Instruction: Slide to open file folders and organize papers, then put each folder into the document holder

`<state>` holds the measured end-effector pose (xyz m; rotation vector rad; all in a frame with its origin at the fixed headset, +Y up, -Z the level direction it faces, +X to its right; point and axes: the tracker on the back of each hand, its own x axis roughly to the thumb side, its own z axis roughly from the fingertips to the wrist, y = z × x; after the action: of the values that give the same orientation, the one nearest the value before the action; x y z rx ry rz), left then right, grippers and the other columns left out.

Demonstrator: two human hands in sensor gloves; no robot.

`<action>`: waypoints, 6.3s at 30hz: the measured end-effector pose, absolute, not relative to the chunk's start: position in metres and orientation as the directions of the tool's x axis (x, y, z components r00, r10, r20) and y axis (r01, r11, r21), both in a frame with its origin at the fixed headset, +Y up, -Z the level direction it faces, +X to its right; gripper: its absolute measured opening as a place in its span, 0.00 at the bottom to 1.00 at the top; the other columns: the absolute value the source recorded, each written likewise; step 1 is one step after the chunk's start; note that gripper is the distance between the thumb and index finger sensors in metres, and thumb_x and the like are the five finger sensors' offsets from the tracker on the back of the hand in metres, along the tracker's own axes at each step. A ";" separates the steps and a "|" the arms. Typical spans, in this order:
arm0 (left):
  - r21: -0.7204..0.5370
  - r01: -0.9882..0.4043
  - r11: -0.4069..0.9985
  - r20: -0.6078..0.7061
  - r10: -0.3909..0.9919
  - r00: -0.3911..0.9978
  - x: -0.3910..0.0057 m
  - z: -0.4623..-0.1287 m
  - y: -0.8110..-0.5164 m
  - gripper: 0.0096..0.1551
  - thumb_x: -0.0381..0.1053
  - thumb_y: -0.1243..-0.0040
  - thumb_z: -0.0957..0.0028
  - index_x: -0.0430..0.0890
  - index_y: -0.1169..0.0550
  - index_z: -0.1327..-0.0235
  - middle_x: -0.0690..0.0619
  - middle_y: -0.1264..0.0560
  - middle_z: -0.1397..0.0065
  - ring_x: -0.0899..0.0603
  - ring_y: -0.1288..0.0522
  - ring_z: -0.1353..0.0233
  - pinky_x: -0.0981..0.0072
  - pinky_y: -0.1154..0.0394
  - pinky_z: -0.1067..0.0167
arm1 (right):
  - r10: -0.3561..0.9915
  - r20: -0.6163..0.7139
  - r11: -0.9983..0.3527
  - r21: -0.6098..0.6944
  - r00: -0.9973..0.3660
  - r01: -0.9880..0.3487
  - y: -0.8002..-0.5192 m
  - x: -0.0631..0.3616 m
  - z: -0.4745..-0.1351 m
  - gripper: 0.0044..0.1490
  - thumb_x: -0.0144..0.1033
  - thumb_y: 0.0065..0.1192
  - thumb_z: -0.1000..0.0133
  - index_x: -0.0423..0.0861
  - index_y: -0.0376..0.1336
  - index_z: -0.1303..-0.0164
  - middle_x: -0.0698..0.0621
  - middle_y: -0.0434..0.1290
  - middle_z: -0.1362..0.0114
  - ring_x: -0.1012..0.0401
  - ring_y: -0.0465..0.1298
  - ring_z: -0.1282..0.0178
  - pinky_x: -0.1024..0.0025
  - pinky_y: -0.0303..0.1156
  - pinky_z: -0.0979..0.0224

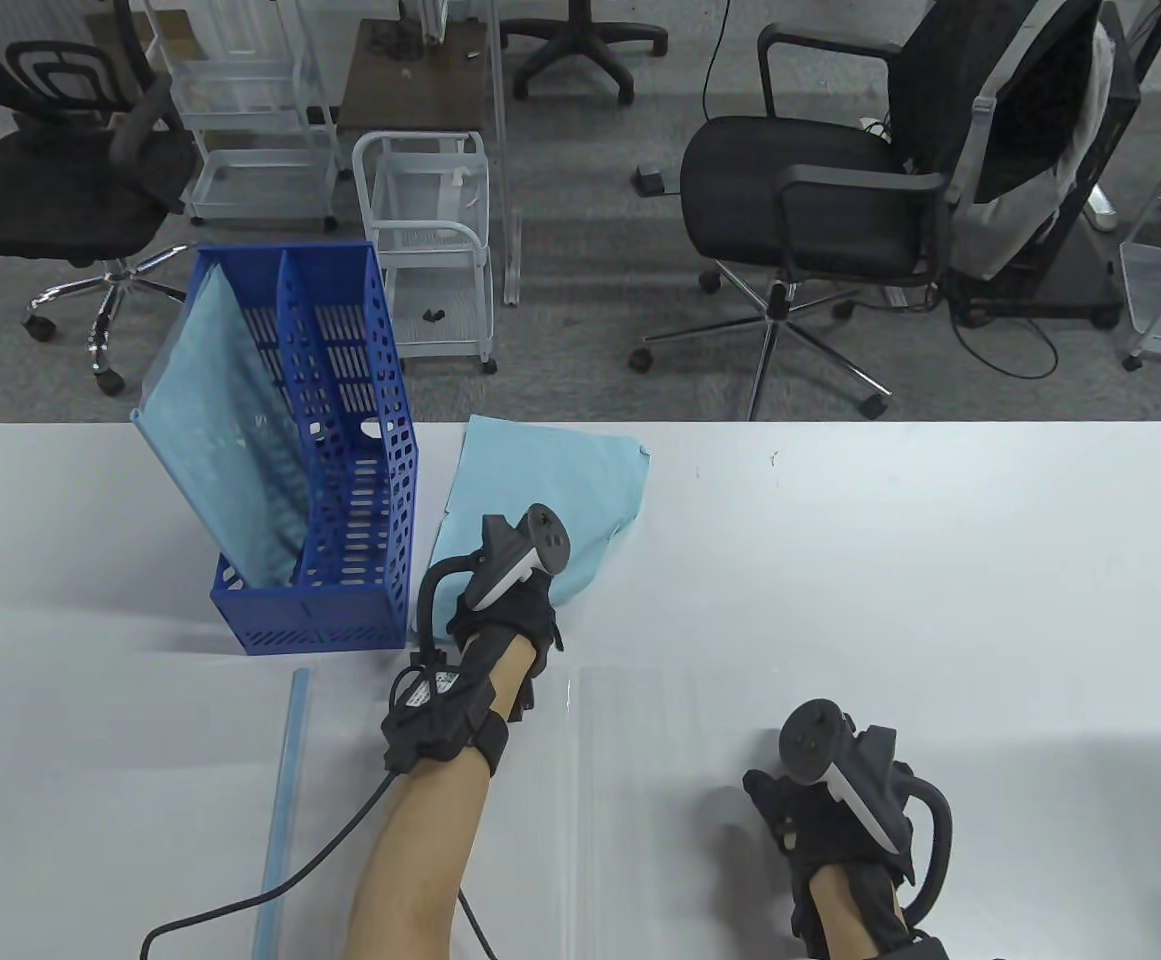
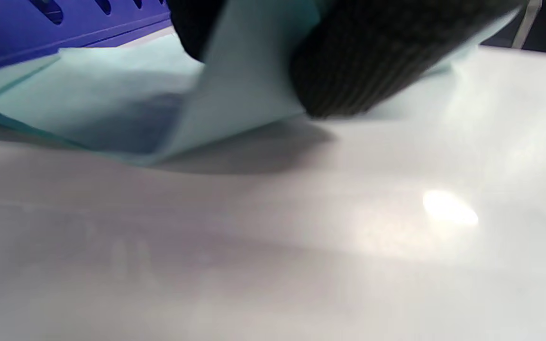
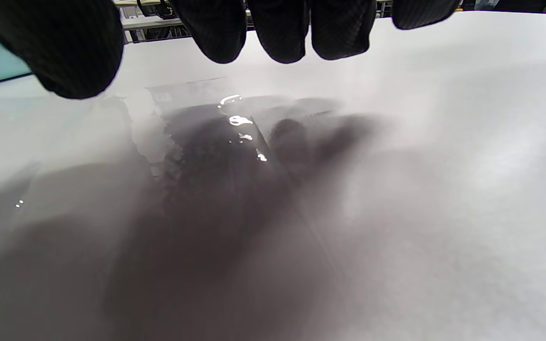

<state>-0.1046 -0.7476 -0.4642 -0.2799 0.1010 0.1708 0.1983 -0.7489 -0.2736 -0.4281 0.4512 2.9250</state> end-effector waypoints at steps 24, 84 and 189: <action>-0.282 -0.850 0.445 0.472 0.836 0.280 -0.124 -0.305 -0.610 0.29 0.44 0.33 0.50 0.58 0.19 0.33 0.53 0.20 0.28 0.48 0.13 0.34 0.56 0.18 0.33 | 0.993 -0.116 0.013 0.134 -0.003 -0.991 -0.746 0.216 -0.269 0.69 0.71 0.65 0.58 0.45 0.36 0.22 0.42 0.47 0.15 0.42 0.57 0.17 0.40 0.57 0.20; -0.594 -0.453 0.665 0.050 0.592 0.804 -0.116 -0.208 -0.753 0.24 0.57 0.26 0.54 0.47 0.13 0.49 0.52 0.10 0.59 0.50 0.09 0.69 0.58 0.14 0.64 | 0.751 -0.302 -0.593 0.085 -0.588 -0.801 -0.735 0.244 -0.278 0.26 0.45 0.75 0.56 0.46 0.77 0.51 0.51 0.88 0.57 0.60 0.87 0.66 0.58 0.82 0.46; -0.817 -0.571 -0.077 -0.105 0.994 0.017 -0.129 -0.250 -0.784 0.39 0.67 0.42 0.47 0.60 0.32 0.20 0.55 0.31 0.16 0.37 0.26 0.24 0.40 0.30 0.29 | 0.004 -0.150 -0.886 0.458 -0.989 -0.073 -0.760 0.182 -0.279 0.60 0.62 0.70 0.56 0.56 0.44 0.19 0.42 0.44 0.12 0.35 0.51 0.16 0.34 0.54 0.20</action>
<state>-0.1288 -0.7837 -0.2497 -0.8369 -0.6716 1.4696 0.1823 -0.7604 -0.2794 -0.2251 0.7376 3.0048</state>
